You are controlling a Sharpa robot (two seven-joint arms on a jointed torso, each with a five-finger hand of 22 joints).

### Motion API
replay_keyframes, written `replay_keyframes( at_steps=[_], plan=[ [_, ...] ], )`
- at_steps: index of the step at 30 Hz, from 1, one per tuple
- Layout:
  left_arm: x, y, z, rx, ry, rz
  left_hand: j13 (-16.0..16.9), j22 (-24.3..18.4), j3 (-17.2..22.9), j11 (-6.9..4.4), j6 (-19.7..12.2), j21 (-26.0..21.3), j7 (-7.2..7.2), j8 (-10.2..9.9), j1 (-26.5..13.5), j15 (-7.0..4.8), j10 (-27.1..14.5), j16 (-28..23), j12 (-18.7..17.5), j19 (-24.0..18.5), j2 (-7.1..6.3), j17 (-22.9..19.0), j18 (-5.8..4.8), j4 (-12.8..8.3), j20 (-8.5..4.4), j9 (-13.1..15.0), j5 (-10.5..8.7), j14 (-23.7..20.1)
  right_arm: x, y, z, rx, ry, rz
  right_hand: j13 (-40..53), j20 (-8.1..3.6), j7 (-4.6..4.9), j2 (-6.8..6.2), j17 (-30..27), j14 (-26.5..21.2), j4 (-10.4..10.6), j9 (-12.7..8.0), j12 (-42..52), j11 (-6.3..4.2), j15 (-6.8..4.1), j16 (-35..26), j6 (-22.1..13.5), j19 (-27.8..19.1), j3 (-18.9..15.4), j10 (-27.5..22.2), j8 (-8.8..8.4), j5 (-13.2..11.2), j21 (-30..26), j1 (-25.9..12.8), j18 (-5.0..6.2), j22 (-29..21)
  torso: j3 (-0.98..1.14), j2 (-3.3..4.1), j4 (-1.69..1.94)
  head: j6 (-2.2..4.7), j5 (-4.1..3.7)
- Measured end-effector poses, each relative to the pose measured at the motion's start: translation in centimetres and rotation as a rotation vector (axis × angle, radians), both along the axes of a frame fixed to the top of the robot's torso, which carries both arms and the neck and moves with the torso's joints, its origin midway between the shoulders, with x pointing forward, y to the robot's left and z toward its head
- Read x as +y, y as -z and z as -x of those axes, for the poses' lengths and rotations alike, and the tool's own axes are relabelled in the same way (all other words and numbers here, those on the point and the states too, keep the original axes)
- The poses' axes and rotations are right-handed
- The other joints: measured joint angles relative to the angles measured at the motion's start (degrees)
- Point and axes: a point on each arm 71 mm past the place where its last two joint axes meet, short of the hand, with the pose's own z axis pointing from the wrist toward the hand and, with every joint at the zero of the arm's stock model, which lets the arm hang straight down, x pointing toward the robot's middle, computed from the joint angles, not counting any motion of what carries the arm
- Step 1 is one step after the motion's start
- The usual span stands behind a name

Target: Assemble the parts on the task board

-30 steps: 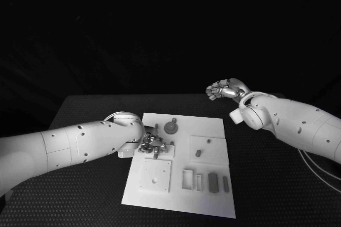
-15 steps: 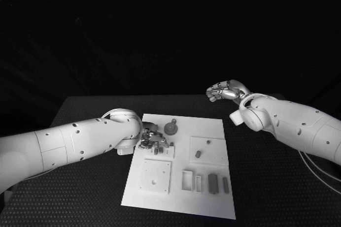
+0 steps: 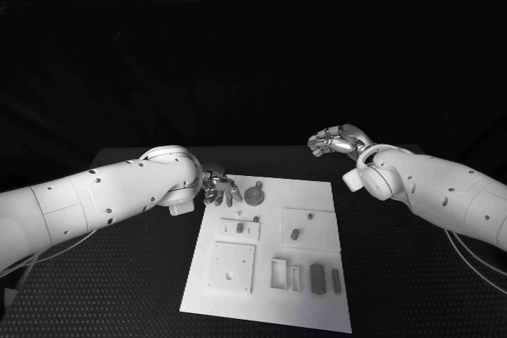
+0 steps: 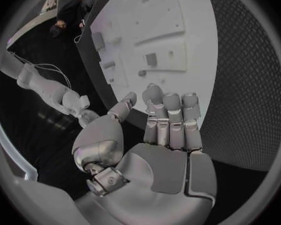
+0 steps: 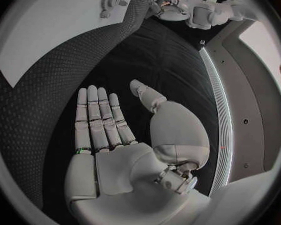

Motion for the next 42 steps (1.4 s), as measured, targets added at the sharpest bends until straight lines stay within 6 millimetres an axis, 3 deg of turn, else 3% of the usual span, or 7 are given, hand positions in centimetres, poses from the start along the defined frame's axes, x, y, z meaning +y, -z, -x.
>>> replay_keyframes(
  at_steps=[4, 7, 11, 17, 26, 31, 42],
  plan=[
    [1.3, -1.3, -1.9, -0.040, -0.059, -0.005, -2.8, -1.7, -0.6, 1.06, -2.5, -3.3, 1.24, -0.4, 7.8, 1.82, -1.2, -4.9, -4.7, -1.2, -1.82, -2.4, -0.28, -0.4, 0.59, 0.2, 0.26, -0.9, -0.1, 0.0, 0.0, 0.000, 0.003, 0.001, 0.0, 0.00, 0.00, 0.00, 0.0, 0.0, 0.0, -0.1, -0.2, 0.00, 0.00, 0.0, 0.0, 0.0, 0.0, 0.0, 0.00, 0.0, 0.0, 0.0, 0.00, 0.0, 0.00, 0.02, -0.03, 0.27, -0.02],
    [1.8, -1.7, -2.9, -0.058, -0.087, -0.006, -3.6, -2.3, -1.8, 1.18, -3.0, -4.5, 1.70, -0.6, 9.7, 2.35, -1.3, -6.6, -6.4, -1.2, -2.62, -3.0, -0.28, 0.2, 0.67, 0.1, -0.59, -0.9, -0.1, 0.0, 0.0, 0.000, 0.002, 0.001, 0.0, 0.00, 0.00, -0.25, 0.0, 0.0, 0.0, -0.1, -0.2, 0.00, 0.00, -0.2, 0.0, 0.0, 0.0, 0.0, 0.00, 0.3, 0.0, -0.3, 0.00, 0.1, 0.04, 0.05, -0.07, 0.44, -0.08],
    [2.4, -1.6, -3.8, -0.070, -0.116, -0.010, -4.1, -2.6, -3.4, 1.46, -3.6, -5.3, 1.93, -0.7, 8.2, 2.85, -1.6, -7.6, -7.4, -1.3, -3.34, -3.3, -0.90, 2.7, 0.63, -0.2, -1.80, -1.0, 0.2, 0.0, 0.0, 0.000, -0.002, -0.001, 0.0, 0.00, 0.00, -0.32, 0.0, 0.0, 0.2, -0.2, -0.2, 0.00, 0.00, -0.2, 0.0, 0.0, -0.2, 0.0, 0.00, 0.3, -0.2, -0.3, 0.00, 0.2, 0.08, 0.12, -0.15, 0.55, -0.04],
    [2.6, -1.5, -5.2, -0.087, -0.150, 0.001, -5.1, -3.3, -5.8, 2.28, -5.0, -7.3, 2.42, -1.6, 1.3, 3.98, -2.4, -9.9, -9.7, -3.0, -3.95, -4.0, -0.90, 7.8, 1.19, -0.6, -1.84, -2.1, 0.3, 0.0, 0.0, 0.001, -0.005, -0.002, 0.0, 0.00, 0.19, -0.31, 0.0, 0.0, 0.2, -0.3, -0.4, 0.00, 0.00, -0.2, -0.2, 0.0, -0.2, 0.0, 0.00, 0.6, -0.2, -0.3, 0.00, 0.2, 0.05, 0.23, -0.22, 0.71, -0.12],
    [1.6, 0.0, -5.4, -0.074, -0.139, 0.010, -6.4, -3.7, -5.4, 3.81, -8.3, -9.0, 3.79, -3.1, 1.2, 5.44, -3.9, -12.9, -12.6, -4.6, -4.71, -4.8, -0.91, 7.5, 1.60, -2.1, -1.84, -3.6, 0.7, 0.0, 0.0, 0.004, -0.014, -0.004, 0.0, 0.02, 0.19, -0.31, 0.0, 0.0, 0.3, -0.4, -0.4, 0.00, 0.00, -0.2, -0.2, 0.0, -0.3, 0.0, 0.00, 0.7, -0.2, -0.3, 0.00, 0.2, -0.03, 0.37, -0.42, 0.63, -0.11],
    [1.6, 0.6, -5.5, -0.072, -0.143, 0.003, -6.5, -3.7, -5.4, 3.82, -8.7, -9.5, 4.18, -3.3, 0.3, 5.61, -3.9, -13.4, -13.3, -4.6, -5.62, -4.9, -0.91, 8.6, 1.60, -2.5, -1.84, -3.8, 0.8, 0.0, 0.1, 0.005, -0.018, -0.006, 0.0, 0.21, 0.19, -0.54, 0.0, 0.0, 0.5, -0.5, -0.4, 0.00, 0.02, -0.2, -0.2, -0.2, -0.5, 0.0, 0.00, 0.8, -0.4, -0.5, 0.00, 0.3, -0.07, 0.45, -0.49, 0.71, -0.11],
    [1.3, 1.8, -5.6, -0.058, -0.138, -0.004, -6.5, -3.5, -5.1, 3.96, -8.9, -9.5, 3.98, -3.3, 0.6, 5.69, -3.6, -13.4, -13.3, -4.6, -5.33, -4.5, -0.90, 8.3, 1.60, -2.9, -1.84, -3.4, 1.0, 0.0, 0.1, 0.006, -0.023, -0.007, 0.0, 0.21, 0.19, -0.36, 0.0, -0.3, 0.5, -0.5, -0.7, 0.00, 0.13, -0.2, -0.2, -0.2, -0.5, 0.0, 0.00, 0.8, -0.5, -0.7, -0.01, 0.3, -0.07, 0.47, -0.49, 0.62, 0.00]
  ],
)
